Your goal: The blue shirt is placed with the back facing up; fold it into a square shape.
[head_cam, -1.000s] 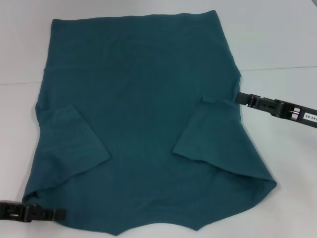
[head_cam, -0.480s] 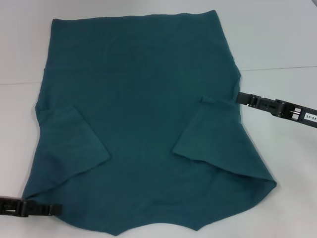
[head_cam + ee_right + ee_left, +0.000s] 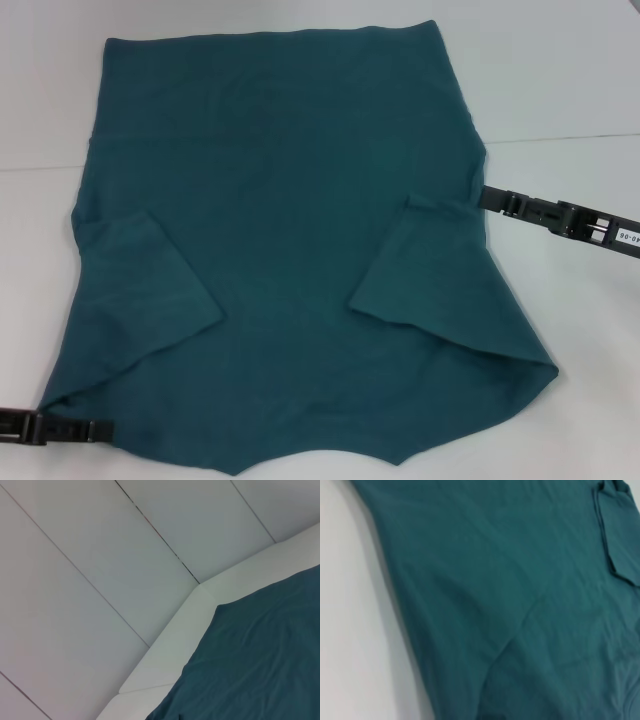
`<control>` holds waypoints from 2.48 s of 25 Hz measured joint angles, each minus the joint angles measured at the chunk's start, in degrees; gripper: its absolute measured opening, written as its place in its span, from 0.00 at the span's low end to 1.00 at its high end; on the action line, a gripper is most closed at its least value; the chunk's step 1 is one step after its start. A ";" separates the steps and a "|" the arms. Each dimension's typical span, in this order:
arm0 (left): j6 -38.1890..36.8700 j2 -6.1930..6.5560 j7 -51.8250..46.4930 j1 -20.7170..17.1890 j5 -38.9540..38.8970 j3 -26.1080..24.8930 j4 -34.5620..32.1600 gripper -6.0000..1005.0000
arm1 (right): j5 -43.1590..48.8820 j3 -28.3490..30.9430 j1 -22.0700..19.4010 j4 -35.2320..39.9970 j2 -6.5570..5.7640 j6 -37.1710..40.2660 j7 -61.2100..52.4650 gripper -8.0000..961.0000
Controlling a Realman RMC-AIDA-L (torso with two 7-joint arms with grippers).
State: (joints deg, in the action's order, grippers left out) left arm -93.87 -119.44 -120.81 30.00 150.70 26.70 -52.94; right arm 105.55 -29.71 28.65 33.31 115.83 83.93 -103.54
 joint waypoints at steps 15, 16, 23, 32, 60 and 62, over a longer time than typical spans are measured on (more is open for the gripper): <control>1.24 0.00 -1.86 0.20 0.31 -0.13 0.15 0.78 | -0.04 0.18 -0.09 0.00 0.00 0.00 0.03 0.97; 1.56 0.00 -2.08 0.31 0.30 -0.03 0.21 0.78 | -0.04 0.18 -0.10 0.00 0.00 0.00 0.03 0.97; 2.00 0.21 -2.76 0.65 0.20 -0.23 0.00 0.77 | -0.32 0.41 -0.40 0.00 0.00 0.01 0.02 0.97; 1.06 0.12 -2.47 1.36 -0.80 0.17 -0.06 0.77 | -0.44 0.65 -0.57 0.00 -0.08 0.09 0.01 0.97; 1.44 0.45 -4.32 1.37 0.74 0.37 -0.34 0.76 | -0.44 1.34 -0.70 0.00 -0.20 -0.33 0.01 0.97; 1.42 0.52 -4.92 1.35 0.99 0.37 -0.32 0.76 | -0.43 1.38 -0.70 0.00 -0.25 -0.36 0.01 0.97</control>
State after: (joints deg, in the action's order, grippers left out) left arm -92.46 -118.92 -125.72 31.35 151.69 27.07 -53.26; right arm 105.11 -28.32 27.95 33.31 115.58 83.58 -103.53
